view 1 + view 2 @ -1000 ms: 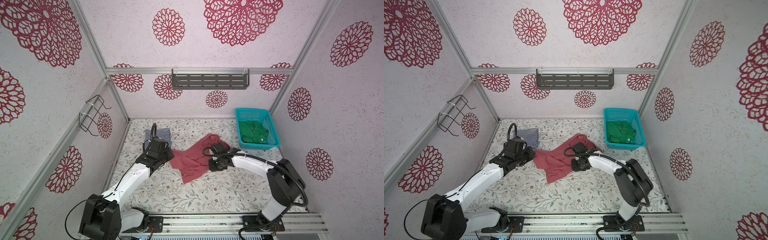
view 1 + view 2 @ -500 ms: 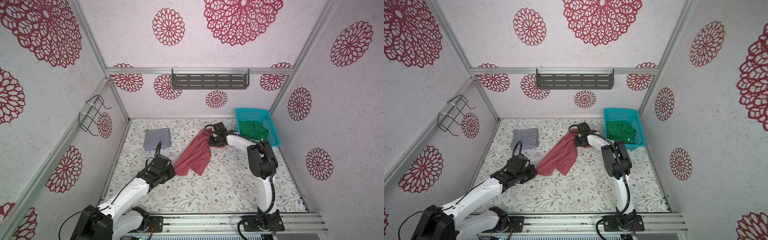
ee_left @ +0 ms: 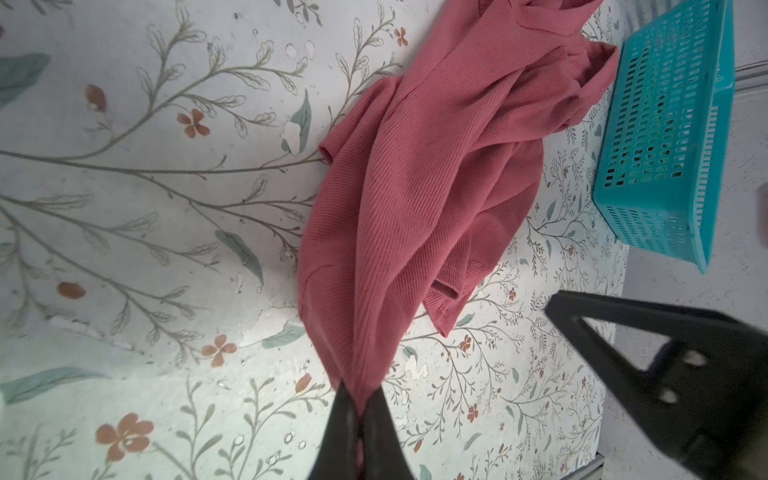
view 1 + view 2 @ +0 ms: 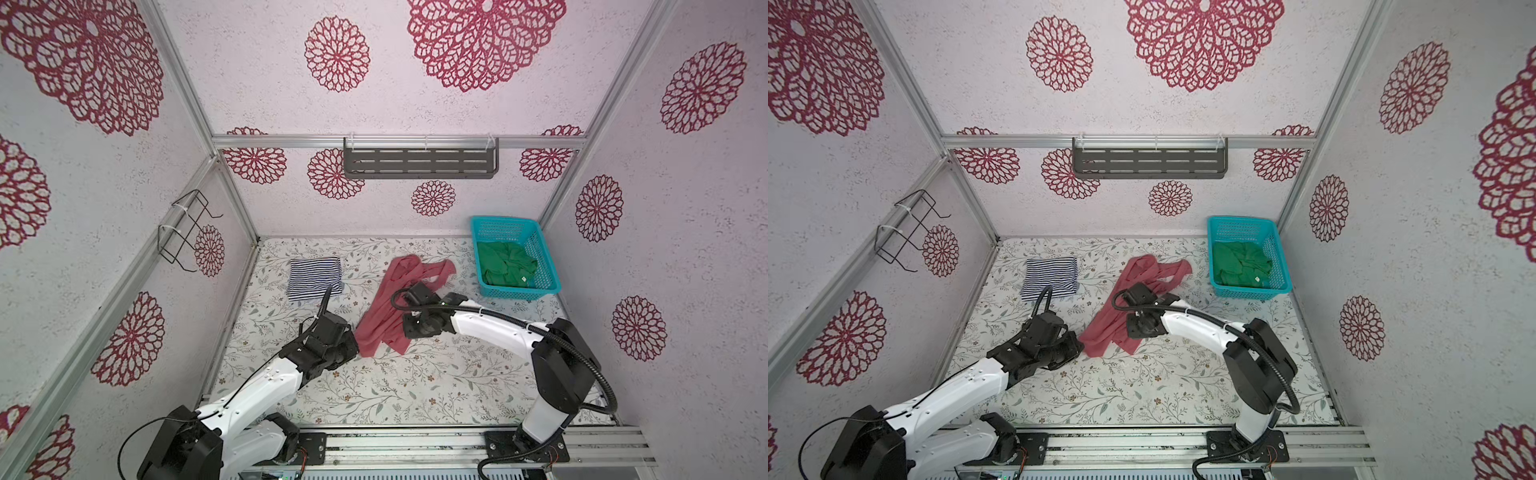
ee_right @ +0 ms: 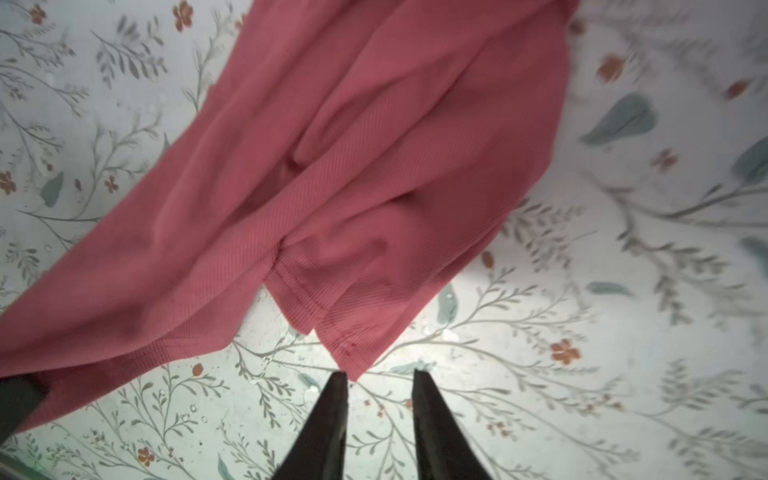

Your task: Fold and stack the tank tops

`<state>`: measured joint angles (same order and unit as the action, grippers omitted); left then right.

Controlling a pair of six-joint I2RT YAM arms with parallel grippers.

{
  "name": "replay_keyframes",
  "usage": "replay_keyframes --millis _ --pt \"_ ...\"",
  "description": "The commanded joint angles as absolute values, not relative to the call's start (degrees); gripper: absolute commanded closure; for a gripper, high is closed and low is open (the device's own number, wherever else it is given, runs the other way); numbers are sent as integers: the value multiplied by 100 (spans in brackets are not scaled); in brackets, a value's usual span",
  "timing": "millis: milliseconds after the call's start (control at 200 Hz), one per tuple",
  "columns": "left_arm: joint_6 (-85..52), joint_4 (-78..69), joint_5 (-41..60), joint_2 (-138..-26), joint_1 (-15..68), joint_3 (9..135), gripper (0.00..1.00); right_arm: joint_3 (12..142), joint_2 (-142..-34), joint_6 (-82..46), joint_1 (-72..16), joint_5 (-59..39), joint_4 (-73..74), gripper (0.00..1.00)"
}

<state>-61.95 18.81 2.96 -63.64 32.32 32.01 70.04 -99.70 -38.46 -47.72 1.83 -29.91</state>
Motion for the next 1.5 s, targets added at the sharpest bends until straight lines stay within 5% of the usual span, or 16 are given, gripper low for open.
replay_keyframes --millis 0,355,410,515,851,966,1046,1201,1306,1496 --pt "-6088 1713 216 -6449 3175 3344 100 6979 -10162 -4714 -4787 385 -2587 74" --pt "-5797 1740 281 -6583 2952 3384 100 7089 -10902 -5181 -4973 30 -2576 64" --pt "-5730 1761 276 -6583 2893 3375 100 7093 -10934 -5176 -5005 13 -2684 71" --pt "-5492 2127 125 -6678 2866 3532 100 7005 -10655 -5096 -5005 360 -3132 100" --pt "-4672 2189 192 -6910 3409 3678 100 4590 -8530 -4628 -3915 74 -2468 100" --pt "-4454 2026 1276 -6999 3597 3647 40 4043 -8192 -4484 -3427 23 -2305 100" --pt "-4483 2162 1384 -6631 3604 3505 24 3880 -8063 -4434 -3293 -21 -2235 100" --pt "-5054 2098 1109 -6258 3432 3229 28 3651 -8081 -4421 -3175 -161 -2004 100" --pt "-5418 1848 1198 -6622 3445 3224 41 3604 -8146 -4396 -3173 -211 -1943 100" --pt "-5081 2318 912 -7005 4246 3793 50 3577 -8200 -4322 -3151 -189 -1943 100"
